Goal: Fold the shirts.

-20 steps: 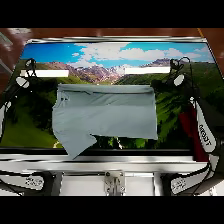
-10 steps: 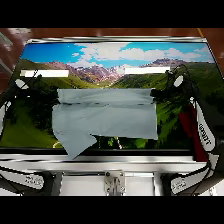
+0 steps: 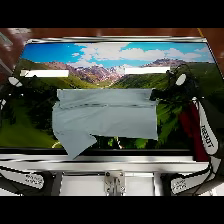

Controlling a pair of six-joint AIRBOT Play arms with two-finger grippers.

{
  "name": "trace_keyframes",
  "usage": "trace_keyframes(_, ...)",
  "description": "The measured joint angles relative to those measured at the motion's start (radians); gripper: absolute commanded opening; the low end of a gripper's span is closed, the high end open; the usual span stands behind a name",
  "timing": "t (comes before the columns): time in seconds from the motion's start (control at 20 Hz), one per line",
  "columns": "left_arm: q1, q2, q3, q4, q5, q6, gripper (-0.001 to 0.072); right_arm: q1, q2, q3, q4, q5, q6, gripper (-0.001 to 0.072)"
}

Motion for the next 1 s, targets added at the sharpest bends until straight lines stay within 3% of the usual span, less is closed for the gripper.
trace_keyframes(0.1,0.048,0.023,0.034,0.028,-0.109,0.000,0.0659,-0.028,0.050,0.000,-0.086,0.106,-0.013,0.0666)
trace_keyframes(0.15,0.073,0.041,0.036,0.045,-0.160,0.005,0.0659,-0.052,0.076,-0.002,-0.133,0.168,-0.019,0.0611)
trace_keyframes(0.25,0.125,0.094,-0.011,0.074,-0.245,0.034,0.0659,-0.123,0.122,-0.029,-0.196,0.277,-0.025,0.0611)
trace_keyframes(0.35,0.176,0.164,-0.136,0.089,-0.281,0.063,0.0659,-0.214,0.170,-0.100,-0.163,0.344,-0.034,0.0629)
trace_keyframes(0.6,0.263,0.306,-0.549,0.014,-0.196,0.171,0.0656,-0.357,0.265,-0.327,0.073,0.345,-0.105,0.0628)
trace_keyframes(0.85,0.245,0.327,-0.742,-0.154,-0.054,0.261,0.0647,-0.357,0.290,-0.402,0.156,0.296,-0.130,0.0628)
trace_keyframes(0.9,0.231,0.322,-0.757,-0.179,-0.040,0.267,0.0567,-0.353,0.292,-0.407,0.166,0.287,-0.132,0.0627)
trace_keyframes(1.0,0.199,0.306,-0.777,-0.212,-0.003,0.279,0.0319,-0.351,0.294,-0.413,0.172,0.272,-0.134,0.0628)
